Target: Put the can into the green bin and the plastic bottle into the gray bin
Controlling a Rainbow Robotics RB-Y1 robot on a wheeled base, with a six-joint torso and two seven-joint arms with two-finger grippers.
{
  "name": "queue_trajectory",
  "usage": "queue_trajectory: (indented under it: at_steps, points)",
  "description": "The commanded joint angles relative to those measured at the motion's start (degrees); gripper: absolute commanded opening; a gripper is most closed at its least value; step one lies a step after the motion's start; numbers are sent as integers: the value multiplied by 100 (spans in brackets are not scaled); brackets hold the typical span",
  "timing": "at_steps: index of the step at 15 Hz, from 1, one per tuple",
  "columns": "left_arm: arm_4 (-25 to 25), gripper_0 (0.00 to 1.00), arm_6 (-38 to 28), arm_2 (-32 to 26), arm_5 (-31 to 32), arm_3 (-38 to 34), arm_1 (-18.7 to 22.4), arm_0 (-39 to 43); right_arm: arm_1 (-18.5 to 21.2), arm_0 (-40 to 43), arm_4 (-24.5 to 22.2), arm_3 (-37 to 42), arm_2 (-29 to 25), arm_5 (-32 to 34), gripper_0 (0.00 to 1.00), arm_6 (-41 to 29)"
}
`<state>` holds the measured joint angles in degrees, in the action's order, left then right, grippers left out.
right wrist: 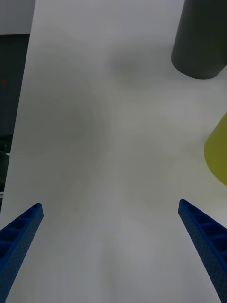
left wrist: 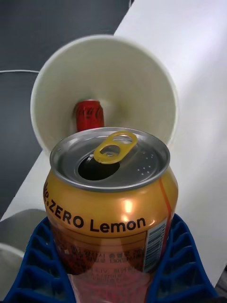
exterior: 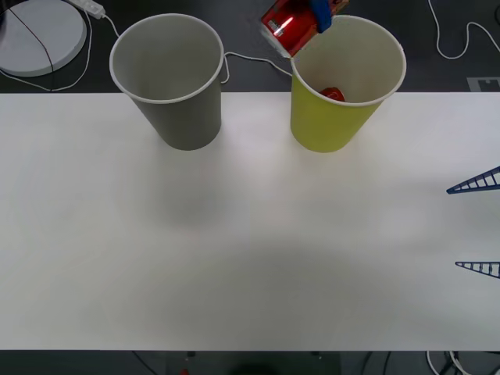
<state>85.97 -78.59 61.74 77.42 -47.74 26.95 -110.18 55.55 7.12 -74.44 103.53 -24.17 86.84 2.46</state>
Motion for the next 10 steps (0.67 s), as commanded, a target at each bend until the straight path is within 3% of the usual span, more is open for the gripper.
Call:
queue_trajectory:
  at_steps: [1, 7, 10]
  points:
    - [34, 0, 1, 189, -447, 1012, -779, -303, 0, 0, 0, 0, 0, 0, 100, 0]
    - [201, 0, 1, 189, -1440, 2400, -1825, -373, 0, 0, 0, 0, 0, 0, 100, 0]
    - [218, 0, 1, 198, -1704, 2576, -2027, -232, 0, 0, 0, 0, 0, 0, 100, 0]
